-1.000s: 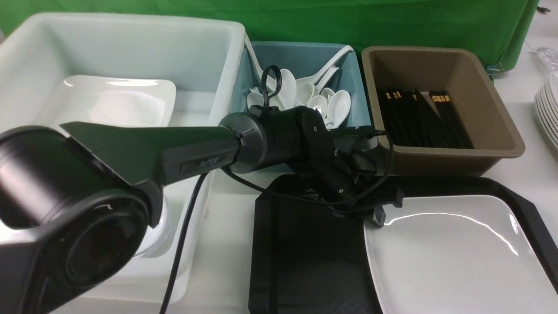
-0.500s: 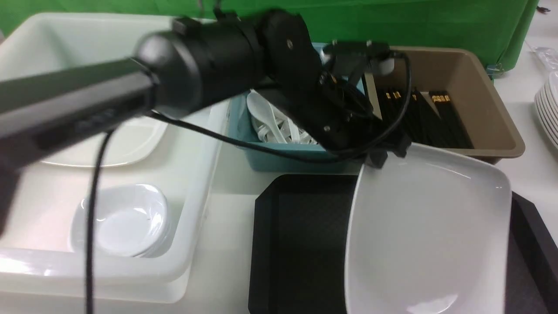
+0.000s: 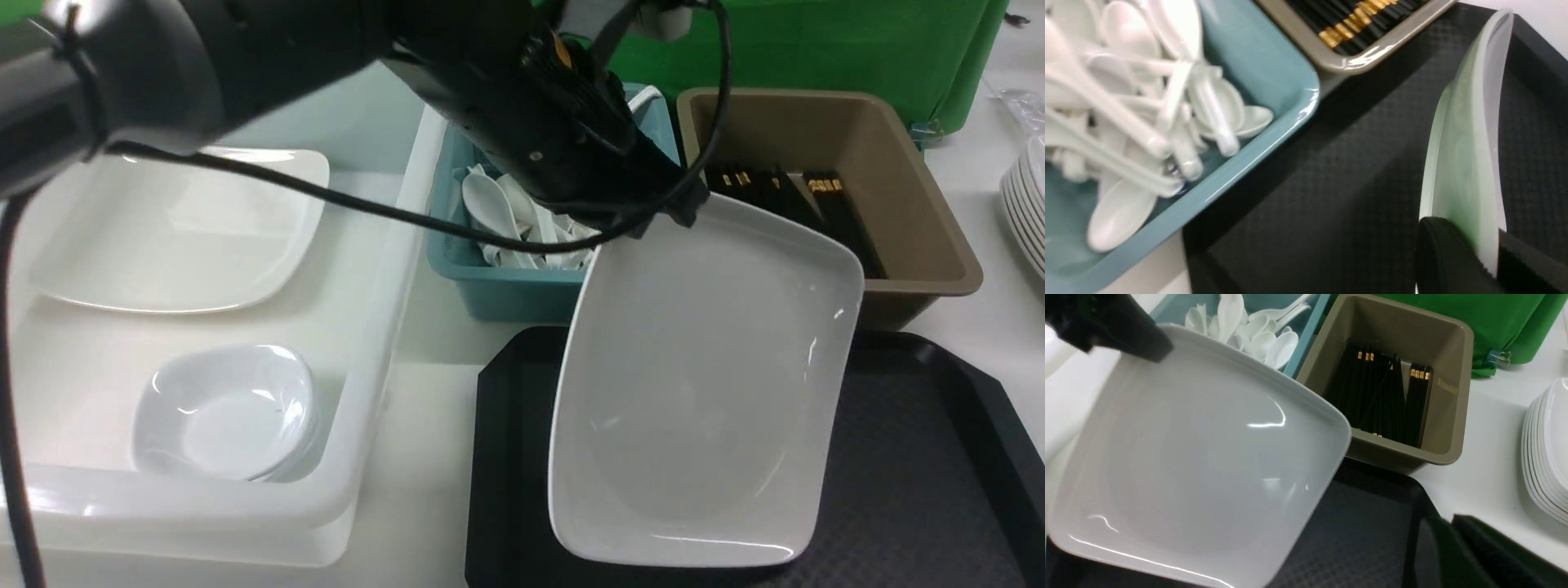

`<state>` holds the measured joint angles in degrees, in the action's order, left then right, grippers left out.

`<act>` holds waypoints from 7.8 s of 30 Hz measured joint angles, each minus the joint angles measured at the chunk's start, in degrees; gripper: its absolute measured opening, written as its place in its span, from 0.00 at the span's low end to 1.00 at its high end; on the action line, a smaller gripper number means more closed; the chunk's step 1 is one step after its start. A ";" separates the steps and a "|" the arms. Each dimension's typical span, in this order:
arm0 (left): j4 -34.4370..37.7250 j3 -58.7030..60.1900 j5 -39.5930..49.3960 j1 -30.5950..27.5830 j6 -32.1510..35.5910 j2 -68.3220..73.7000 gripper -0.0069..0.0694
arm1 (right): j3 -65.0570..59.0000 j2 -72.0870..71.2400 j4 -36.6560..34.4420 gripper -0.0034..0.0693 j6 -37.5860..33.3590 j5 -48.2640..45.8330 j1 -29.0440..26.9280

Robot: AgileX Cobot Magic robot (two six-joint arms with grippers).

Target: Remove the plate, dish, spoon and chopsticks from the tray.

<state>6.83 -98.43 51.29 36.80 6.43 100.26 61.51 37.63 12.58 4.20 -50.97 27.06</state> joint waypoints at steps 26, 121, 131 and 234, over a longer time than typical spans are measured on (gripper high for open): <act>24.59 -4.43 5.37 -60.41 2.26 -10.65 0.12 | 0.00 0.00 0.00 0.16 0.00 0.00 0.00; 27.12 50.66 -9.62 -14.56 14.43 -68.14 0.09 | -27.54 -30.30 4.95 0.08 7.32 48.05 0.00; 23.12 72.84 -26.12 -14.56 3.60 -89.93 0.10 | -28.00 -30.60 5.02 0.10 7.51 48.11 0.00; 2.07 98.82 -38.36 -39.20 6.23 -100.17 0.11 | -61.89 -37.51 -11.93 0.35 -14.51 36.76 -23.64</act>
<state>8.90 0.40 12.93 -2.39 12.66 0.09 -0.38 0.11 0.66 -10.30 -14.21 3.41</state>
